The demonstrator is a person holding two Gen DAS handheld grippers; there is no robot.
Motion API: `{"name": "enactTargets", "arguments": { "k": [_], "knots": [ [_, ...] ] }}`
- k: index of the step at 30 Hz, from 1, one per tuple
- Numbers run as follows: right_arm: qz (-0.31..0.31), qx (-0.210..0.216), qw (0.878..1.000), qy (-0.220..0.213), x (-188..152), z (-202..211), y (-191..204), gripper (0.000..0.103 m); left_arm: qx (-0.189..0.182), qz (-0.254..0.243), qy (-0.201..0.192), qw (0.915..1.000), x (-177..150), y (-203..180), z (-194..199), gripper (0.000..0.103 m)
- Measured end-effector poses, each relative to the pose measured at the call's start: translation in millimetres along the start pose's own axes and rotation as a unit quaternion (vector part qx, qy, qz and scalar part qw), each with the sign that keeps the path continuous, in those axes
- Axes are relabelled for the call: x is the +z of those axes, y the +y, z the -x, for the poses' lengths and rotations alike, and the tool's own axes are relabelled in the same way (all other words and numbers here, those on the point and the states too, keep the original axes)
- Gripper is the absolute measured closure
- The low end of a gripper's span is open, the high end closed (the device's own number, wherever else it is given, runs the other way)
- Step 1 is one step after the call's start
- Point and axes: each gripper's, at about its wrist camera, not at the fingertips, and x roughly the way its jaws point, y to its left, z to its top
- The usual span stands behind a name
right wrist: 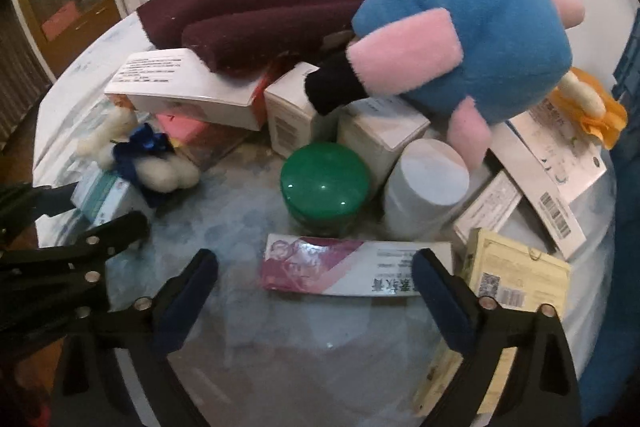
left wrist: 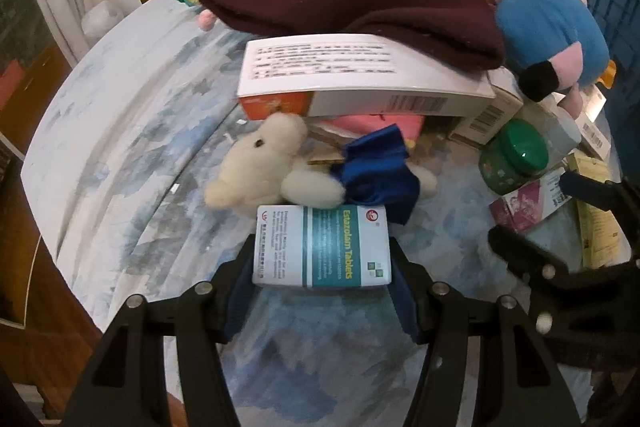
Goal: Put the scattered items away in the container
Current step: 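Grasp the white-teal Ebastine tablets box with the left gripper, then grasp the pink-white ointment box with the right gripper while the left gripper holds its box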
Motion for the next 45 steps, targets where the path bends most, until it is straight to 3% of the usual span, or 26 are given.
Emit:
{"name": "enactTargets", "arguments": {
  "k": [4, 7, 9, 12, 14, 24, 26, 28, 29, 31, 33, 34, 35, 39, 42, 44, 45],
  "knots": [
    [-0.003, -0.046, 0.999, 0.003, 0, -8, -12, 0.000, -0.002, -0.005, 0.001, 1.0000, 0, 0, 0, 0.044],
    [0.001, -0.048, 0.999, 0.003, -1, -6, -15, 0.000, -0.002, -0.008, 0.002, 1.0000, 0, 0, 0, 0.044],
    [-0.002, -0.037, 0.999, 0.007, -4, 0, -10, 0.000, -0.003, -0.009, 0.003, 0.9999, 0, -1, 0, 0.044],
    [-0.012, 0.024, 1.000, 0.000, -10, 13, -4, 0.000, -0.004, -0.012, 0.004, 0.9999, 0, -1, 0, 0.044],
    [-0.014, 0.038, 0.999, -0.006, -13, 17, -3, 0.000, -0.004, -0.013, 0.004, 0.9999, -1, -2, 0, 0.044],
    [0.016, -0.017, 1.000, -0.012, -15, 25, 8, 0.000, -0.011, -0.018, 0.001, 0.9998, -2, -2, 7, 0.044],
    [0.011, -0.007, 1.000, -0.017, -12, 33, 8, 0.007, -0.012, -0.020, -0.005, 0.9997, -1, -1, 13, 0.045],
    [0.014, 0.004, 1.000, -0.025, -10, 42, 9, 0.031, -0.014, -0.022, -0.014, 0.9996, 1, -1, 22, 0.045],
    [0.016, 0.006, 1.000, -0.024, -8, 46, 11, 0.037, -0.015, -0.022, -0.018, 0.9995, 2, 0, 26, 0.045],
    [0.014, 0.009, 1.000, -0.014, -5, 52, 13, 0.038, -0.017, -0.024, -0.021, 0.9994, 2, 2, 31, 0.045],
    [0.001, 0.029, 1.000, -0.010, -8, 57, 8, 0.033, -0.017, -0.025, -0.021, 0.9993, 1, 4, 34, 0.045],
    [-0.008, 0.035, 0.999, -0.014, -16, 60, -2, 0.013, -0.018, -0.023, -0.018, 0.9994, 0, 6, 34, 0.045],
    [-0.021, 0.038, 0.999, -0.022, -27, 67, -11, 0.001, -0.018, -0.021, -0.016, 0.9995, -1, 8, 34, 0.045],
    [-0.085, 0.040, 0.995, -0.024, -47, 87, -43, 0.001, -0.020, -0.022, -0.008, 0.9995, 0, 13, 36, 0.045],
    [-0.126, 0.024, 0.992, -0.007, -36, 73, -50, 0.016, -0.026, -0.034, -0.013, 0.9990, 6, 15, 41, 0.045],
    [-0.151, 0.016, 0.988, 0.000, -38, 70, -54, 0.041, -0.031, -0.044, -0.020, 0.9984, 13, 17, 44, 0.044],
    [-0.162, 0.011, 0.987, 0.005, -35, 59, -45, 0.044, -0.035, -0.048, -0.022, 0.9980, 16, 18, 44, 0.044]
  ]
}}
